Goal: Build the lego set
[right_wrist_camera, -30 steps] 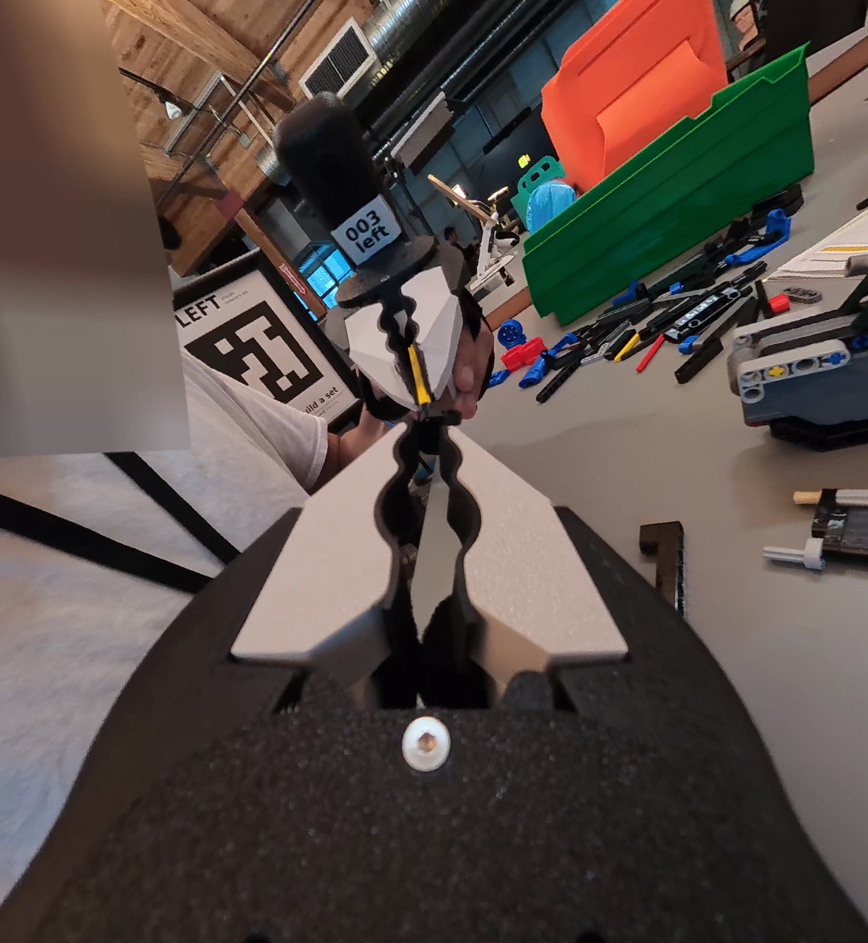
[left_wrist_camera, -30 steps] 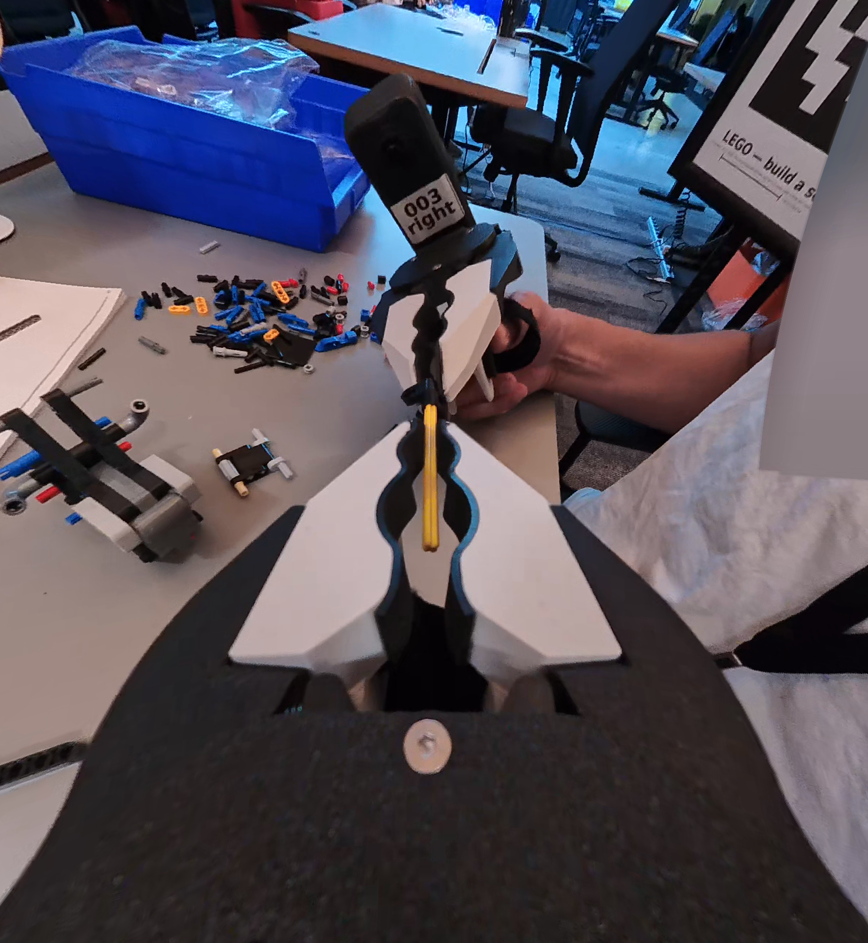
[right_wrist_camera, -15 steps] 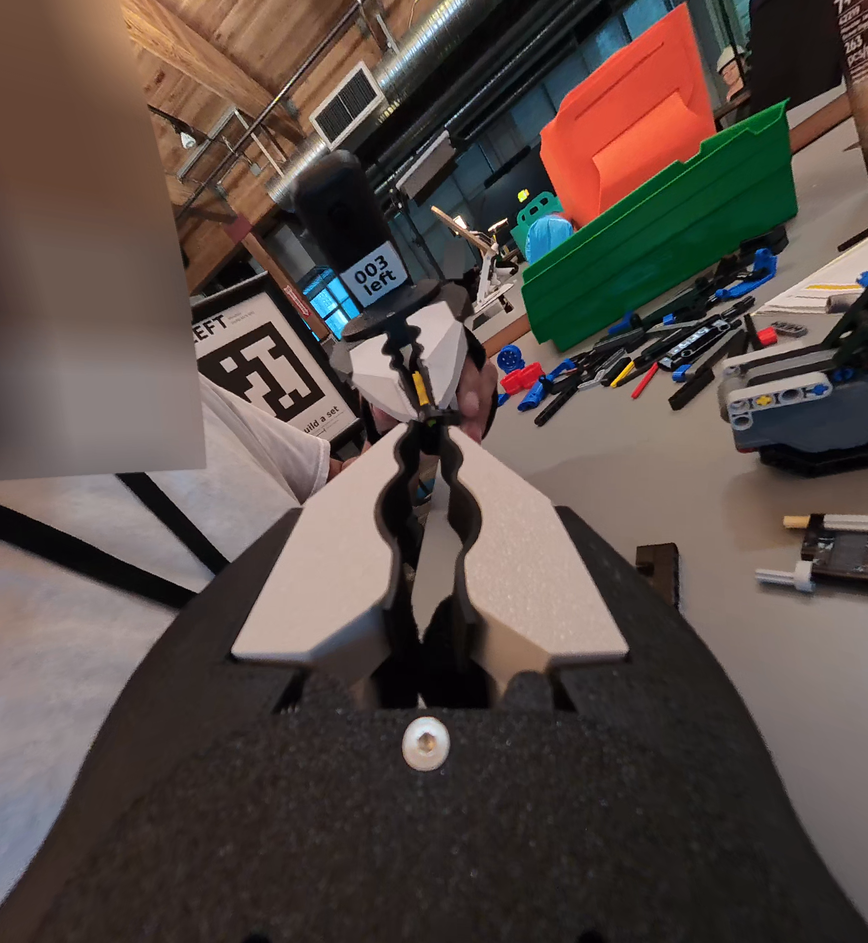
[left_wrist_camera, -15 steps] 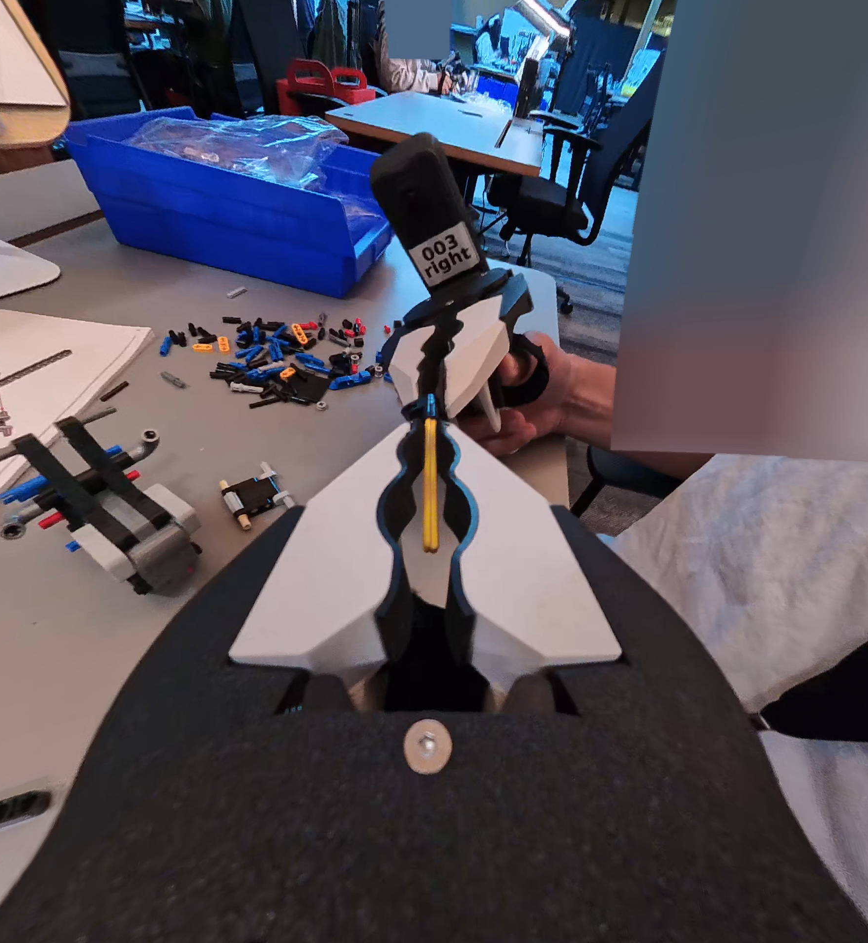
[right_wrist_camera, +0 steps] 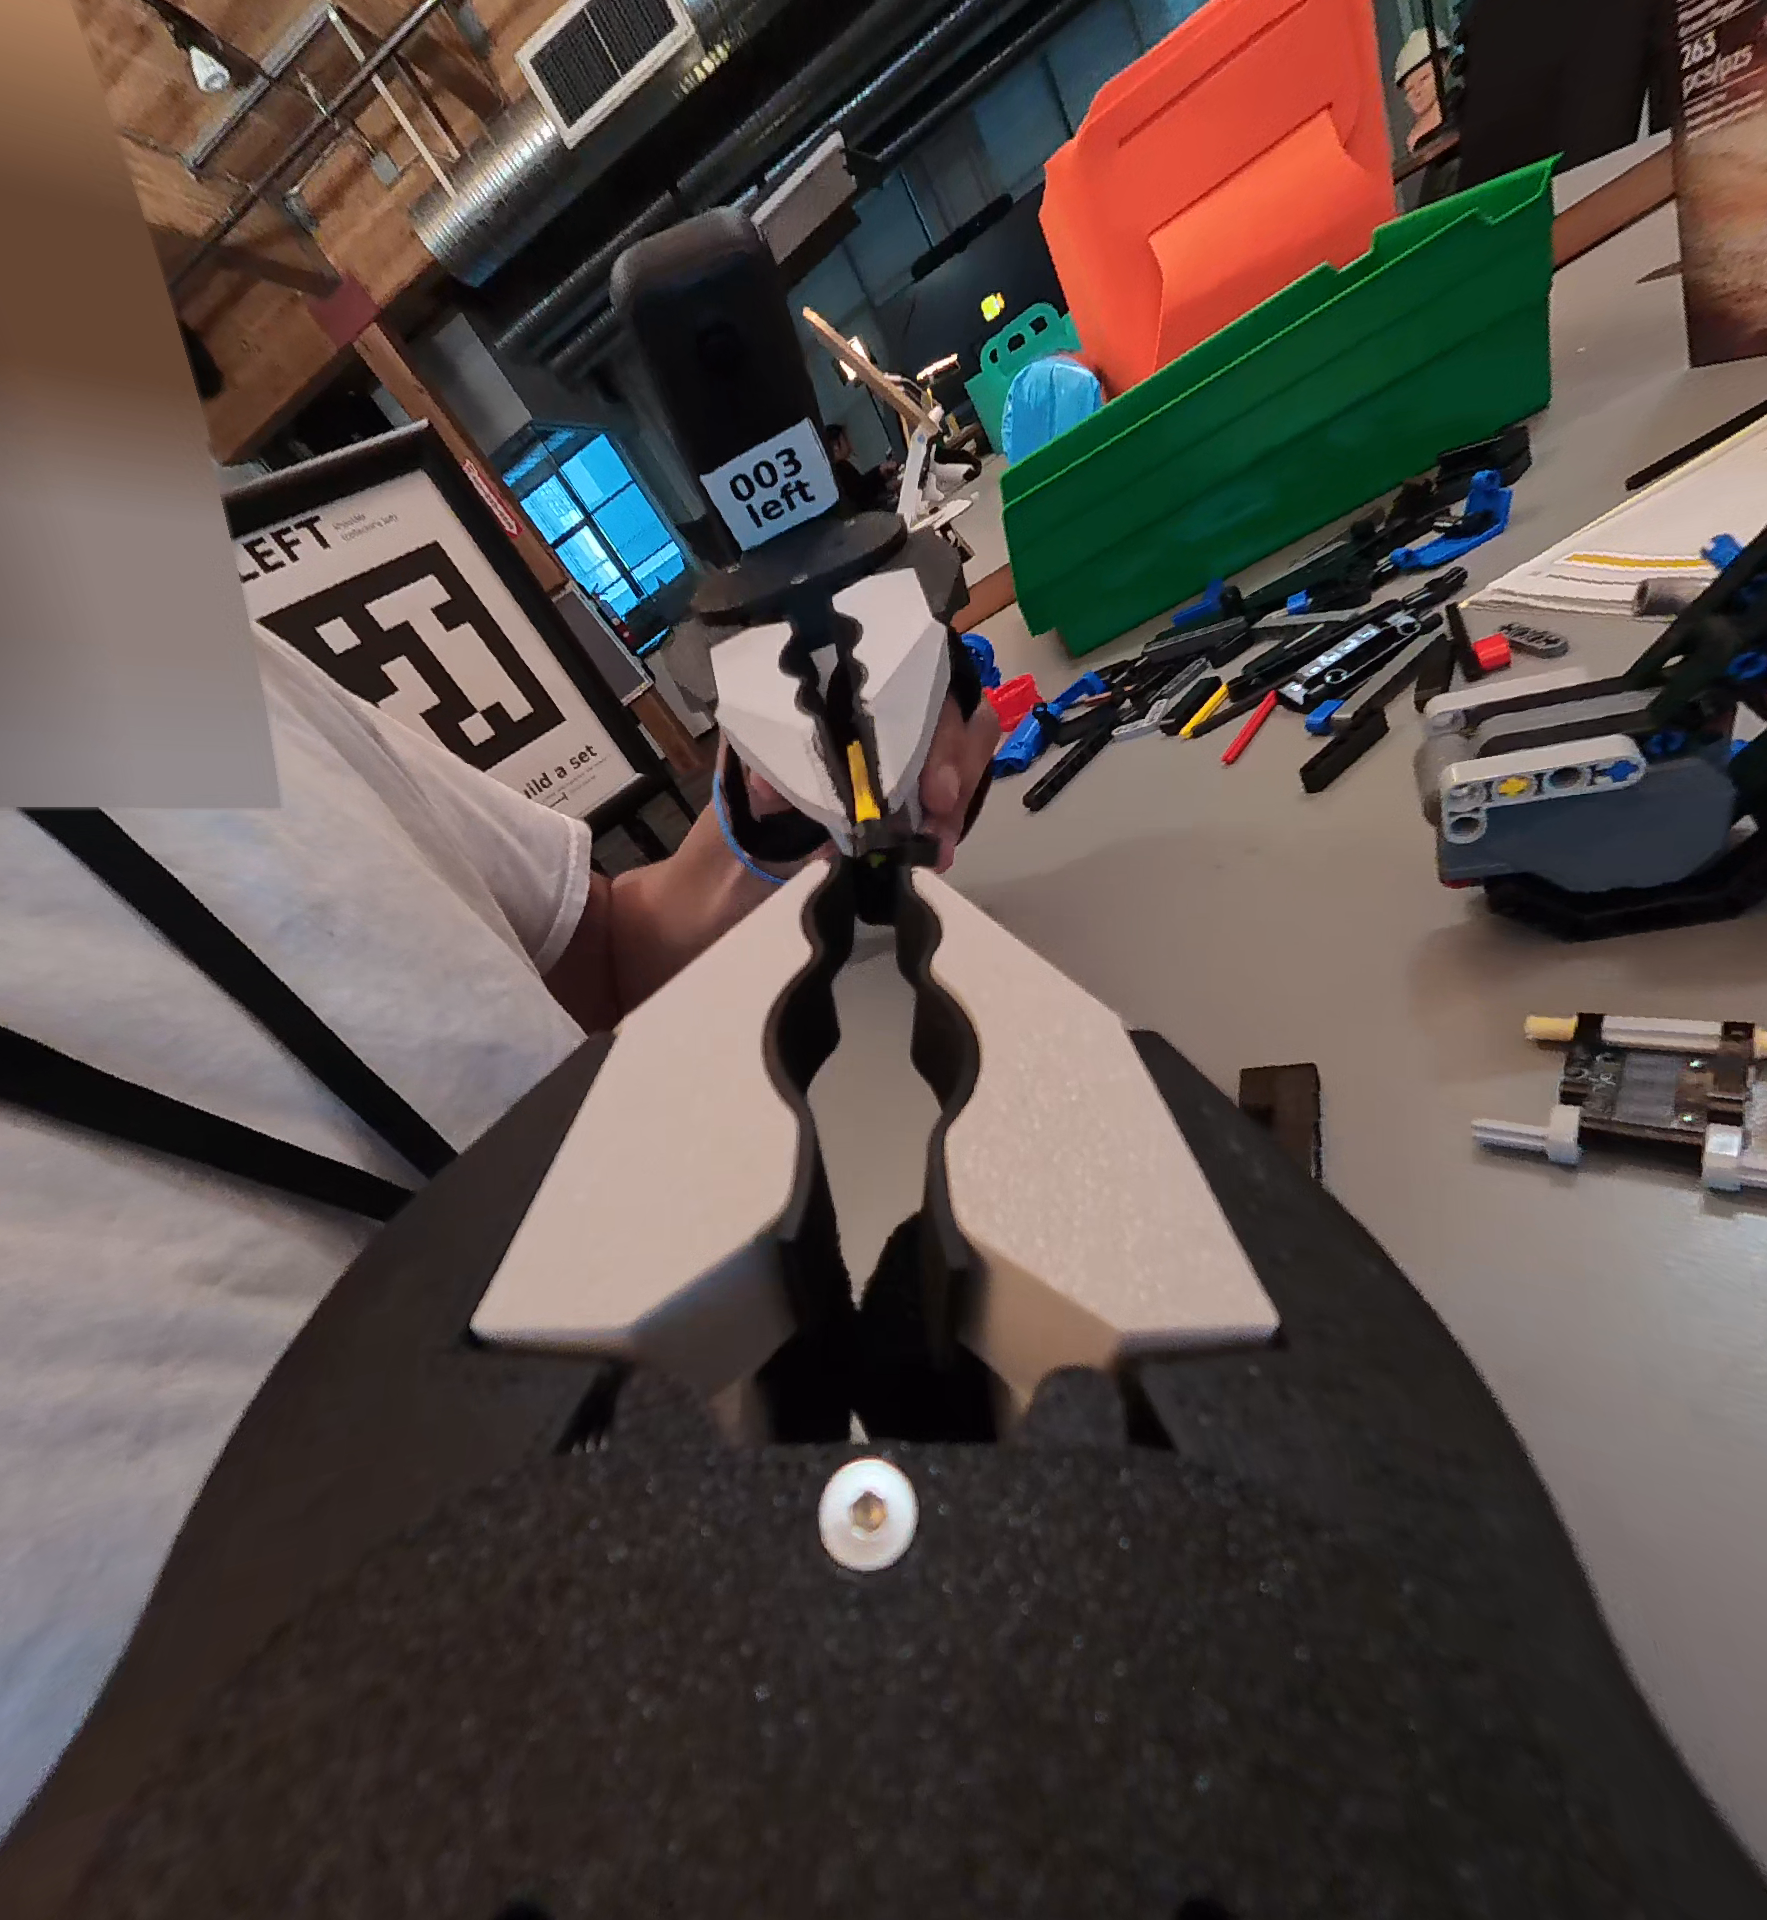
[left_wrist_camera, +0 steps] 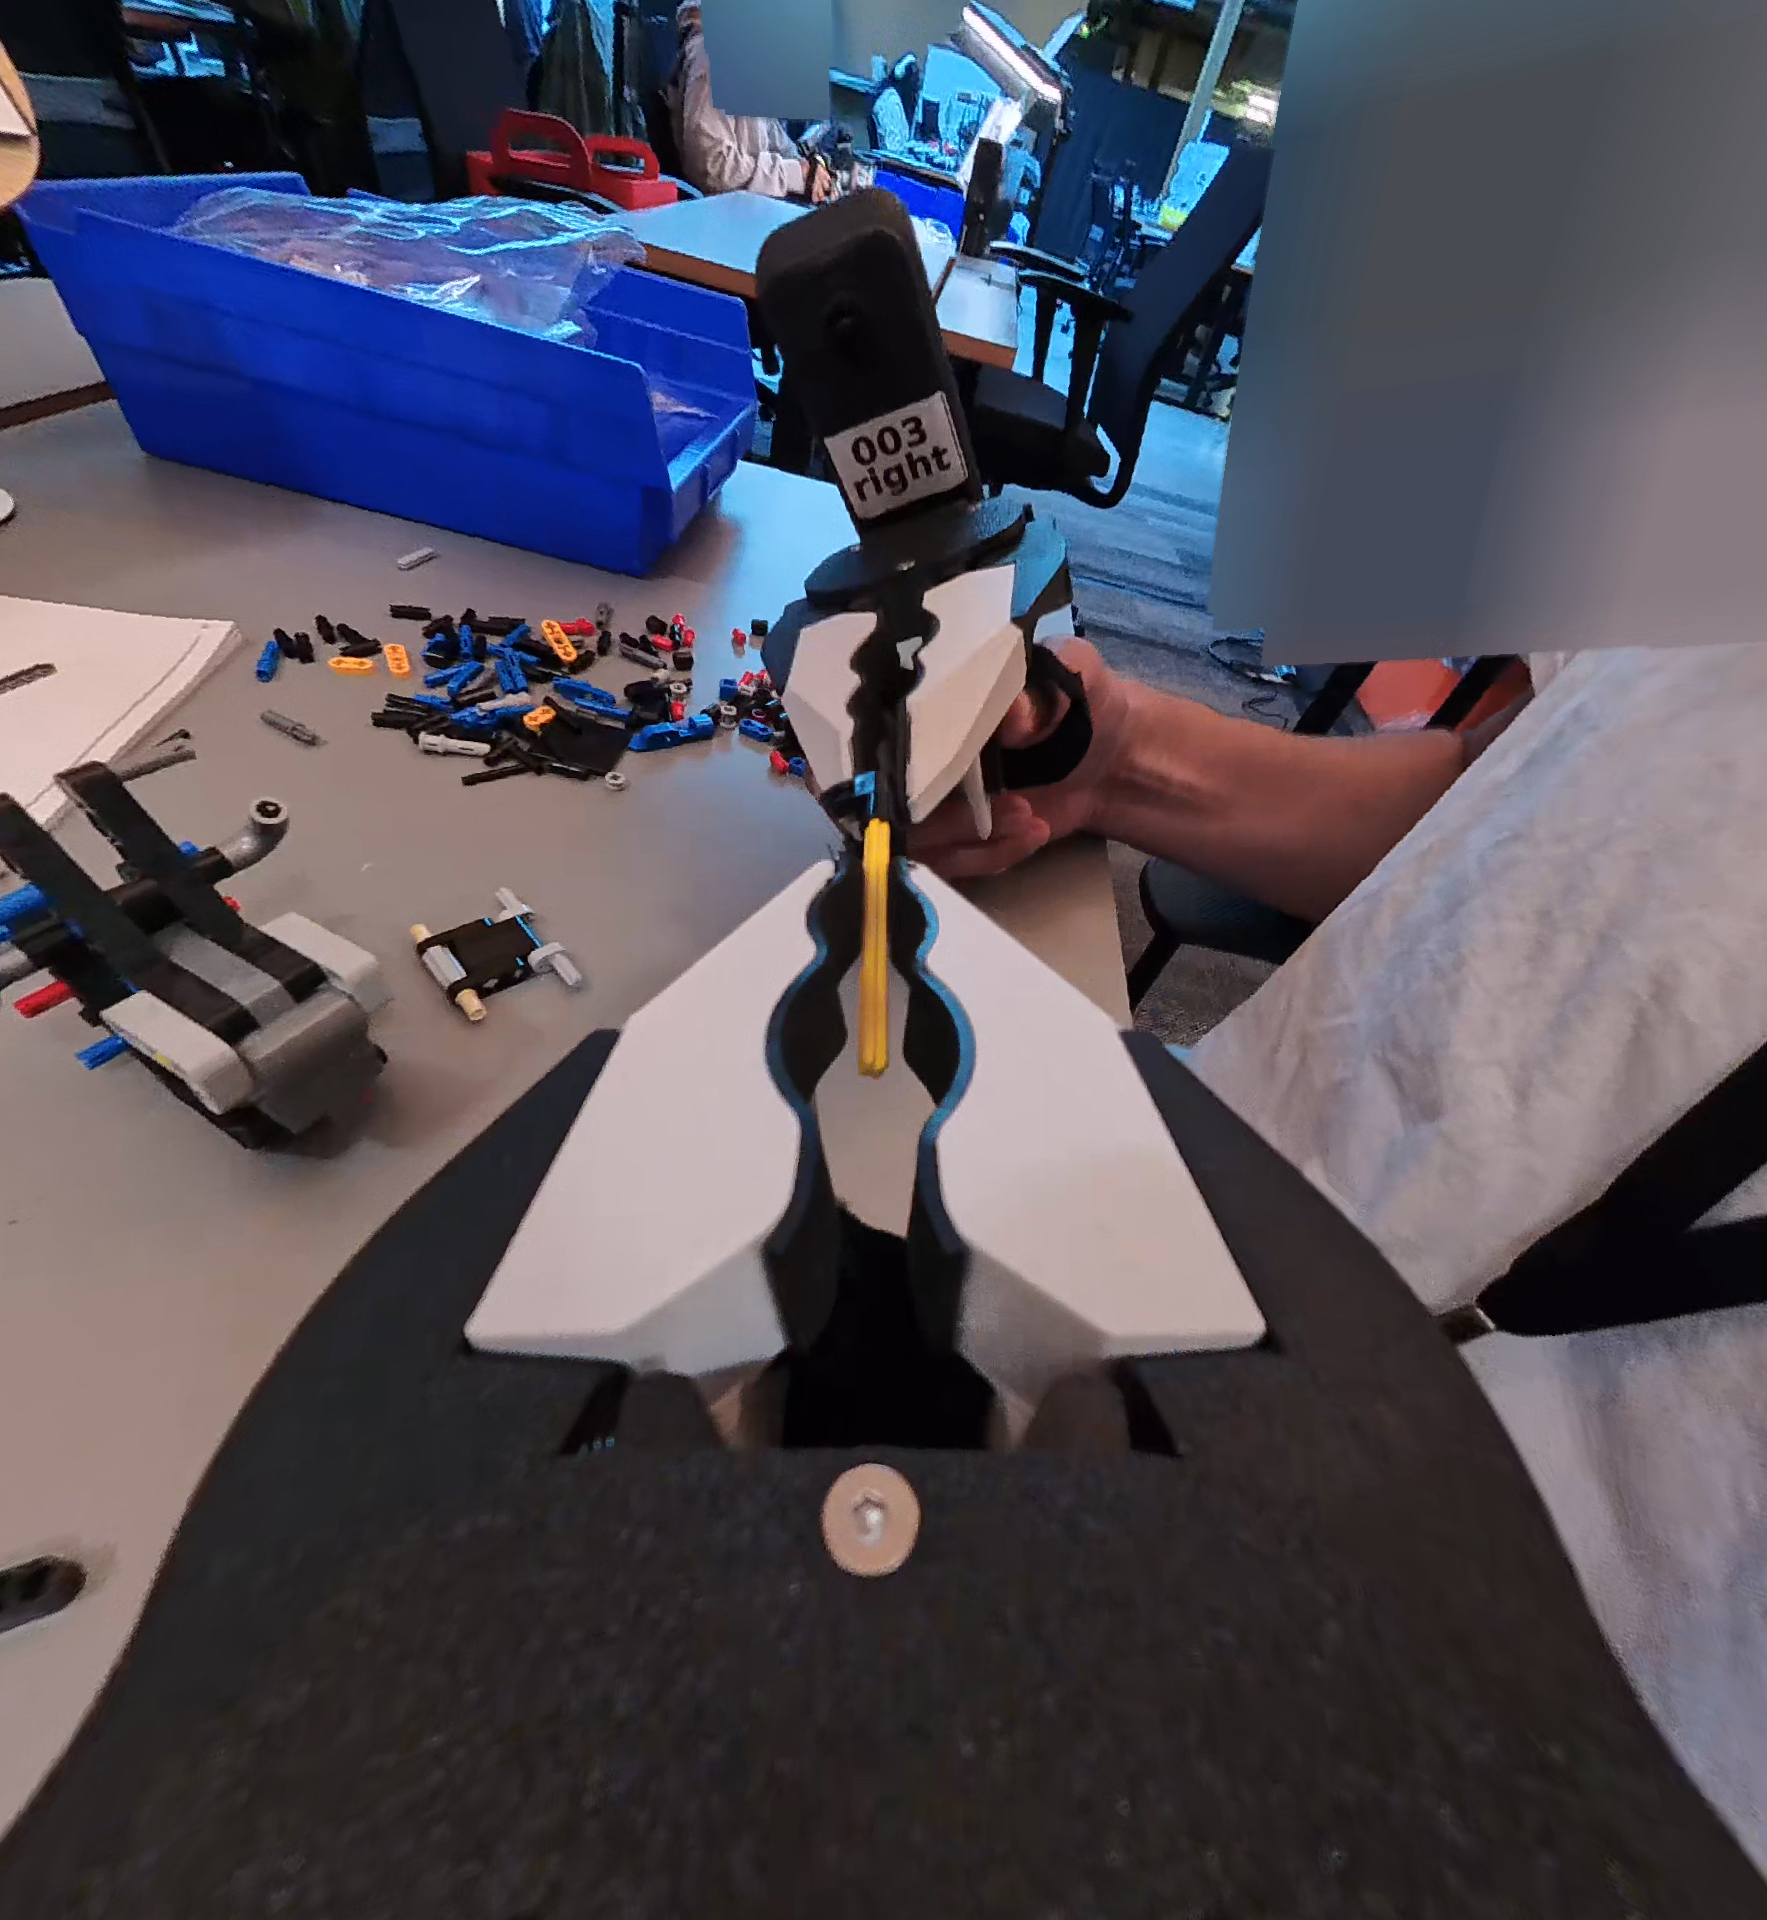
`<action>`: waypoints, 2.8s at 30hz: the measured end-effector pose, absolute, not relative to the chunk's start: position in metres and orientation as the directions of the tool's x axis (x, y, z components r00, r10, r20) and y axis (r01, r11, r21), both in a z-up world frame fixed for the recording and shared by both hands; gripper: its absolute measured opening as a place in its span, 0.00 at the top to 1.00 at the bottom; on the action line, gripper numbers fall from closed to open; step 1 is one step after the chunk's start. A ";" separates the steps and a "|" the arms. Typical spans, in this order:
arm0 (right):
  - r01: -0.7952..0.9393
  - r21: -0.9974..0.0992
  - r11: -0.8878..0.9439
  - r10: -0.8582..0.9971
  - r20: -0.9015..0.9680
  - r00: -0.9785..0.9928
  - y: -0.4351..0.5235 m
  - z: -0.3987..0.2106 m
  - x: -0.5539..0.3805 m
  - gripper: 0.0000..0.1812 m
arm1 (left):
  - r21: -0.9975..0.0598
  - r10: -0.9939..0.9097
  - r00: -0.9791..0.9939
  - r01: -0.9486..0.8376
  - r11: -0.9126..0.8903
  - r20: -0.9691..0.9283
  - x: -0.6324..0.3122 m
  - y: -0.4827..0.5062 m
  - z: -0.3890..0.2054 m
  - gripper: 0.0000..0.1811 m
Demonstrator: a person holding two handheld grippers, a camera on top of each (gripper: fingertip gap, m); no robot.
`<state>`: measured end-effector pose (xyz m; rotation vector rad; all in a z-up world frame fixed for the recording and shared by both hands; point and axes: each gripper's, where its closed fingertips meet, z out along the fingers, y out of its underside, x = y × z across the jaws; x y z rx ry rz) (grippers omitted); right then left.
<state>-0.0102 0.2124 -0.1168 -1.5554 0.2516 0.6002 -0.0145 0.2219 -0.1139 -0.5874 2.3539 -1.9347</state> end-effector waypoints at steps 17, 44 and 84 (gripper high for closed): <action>-0.510 -0.853 -0.113 0.209 -0.522 0.827 0.216 -0.120 -0.014 0.97 | -0.957 -0.288 -0.944 -0.219 0.191 0.159 -0.016 0.216 -0.118 0.99; -0.477 -0.877 -0.061 0.089 -0.481 0.872 0.215 -0.124 0.004 0.97 | -0.956 -0.345 -0.916 -0.262 0.130 0.204 -0.002 0.227 -0.136 0.98; -0.566 -0.818 -0.100 0.130 -0.575 0.808 0.213 -0.130 -0.001 0.97 | -0.949 -0.338 -0.914 -0.284 0.137 0.225 -0.008 0.223 -0.142 0.98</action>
